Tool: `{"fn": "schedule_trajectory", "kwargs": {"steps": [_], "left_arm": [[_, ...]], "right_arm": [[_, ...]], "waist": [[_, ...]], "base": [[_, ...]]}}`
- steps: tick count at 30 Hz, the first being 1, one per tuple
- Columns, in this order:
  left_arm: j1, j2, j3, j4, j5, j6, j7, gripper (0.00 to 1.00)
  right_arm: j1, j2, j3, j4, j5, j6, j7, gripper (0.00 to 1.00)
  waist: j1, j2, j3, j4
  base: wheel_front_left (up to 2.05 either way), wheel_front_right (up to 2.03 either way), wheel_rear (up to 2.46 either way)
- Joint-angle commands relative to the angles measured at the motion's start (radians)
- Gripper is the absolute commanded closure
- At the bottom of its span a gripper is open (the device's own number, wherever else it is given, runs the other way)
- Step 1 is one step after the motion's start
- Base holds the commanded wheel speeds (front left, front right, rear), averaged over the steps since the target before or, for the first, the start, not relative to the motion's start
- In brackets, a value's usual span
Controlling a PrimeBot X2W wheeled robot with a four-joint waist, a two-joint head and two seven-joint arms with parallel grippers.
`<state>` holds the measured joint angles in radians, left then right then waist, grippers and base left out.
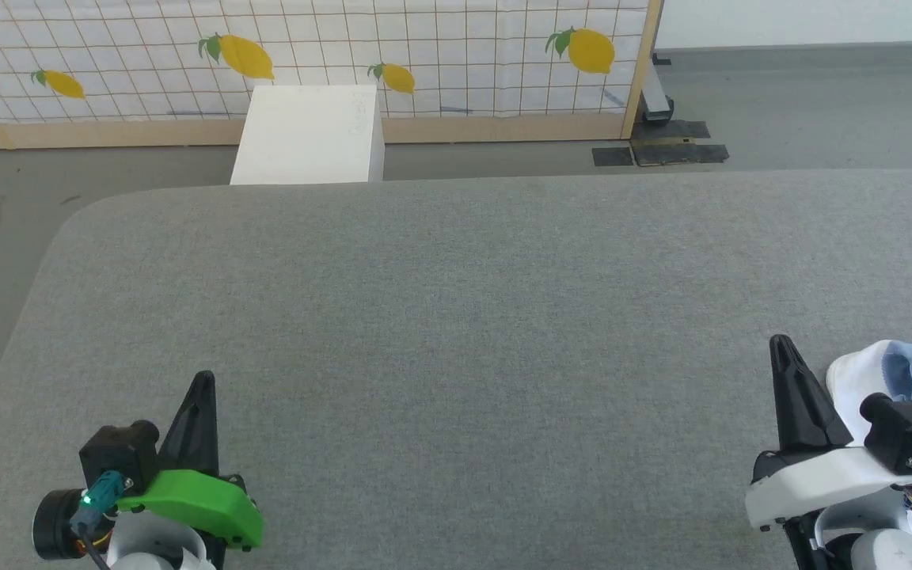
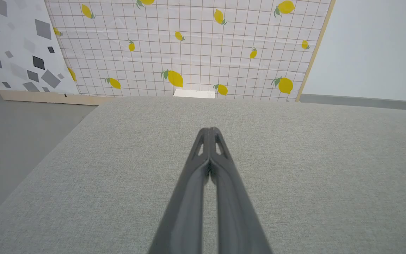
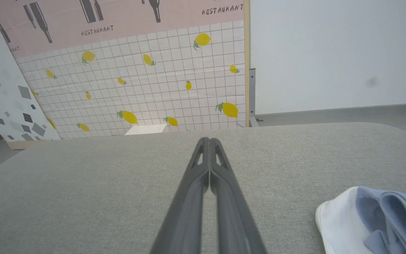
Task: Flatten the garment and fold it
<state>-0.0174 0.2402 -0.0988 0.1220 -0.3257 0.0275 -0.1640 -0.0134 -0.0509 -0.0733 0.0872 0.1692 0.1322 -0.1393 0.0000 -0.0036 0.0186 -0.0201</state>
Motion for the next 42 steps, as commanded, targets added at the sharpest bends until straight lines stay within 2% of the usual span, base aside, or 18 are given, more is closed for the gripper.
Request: {"fn": "schedule_trajectory", "kwargs": {"steps": [1,42], "left_arm": [[0.005,-0.012,0.006,-0.006,0.022,-0.004,0.007,1.00],[0.011,-0.101,0.053,-0.064,0.174,-0.016,0.086,1.00]], "right_arm": [[0.005,0.000,0.004,-0.007,-0.012,-0.001,0.007,1.00],[0.009,0.000,0.039,-0.047,-0.091,-0.001,0.073,1.00]], "waist": [[0.0000,0.0012,0.000,0.000],[0.0000,0.0024,-0.010,0.010]], "base": [[0.00,0.00,0.00],[0.00,0.00,0.00]]}}
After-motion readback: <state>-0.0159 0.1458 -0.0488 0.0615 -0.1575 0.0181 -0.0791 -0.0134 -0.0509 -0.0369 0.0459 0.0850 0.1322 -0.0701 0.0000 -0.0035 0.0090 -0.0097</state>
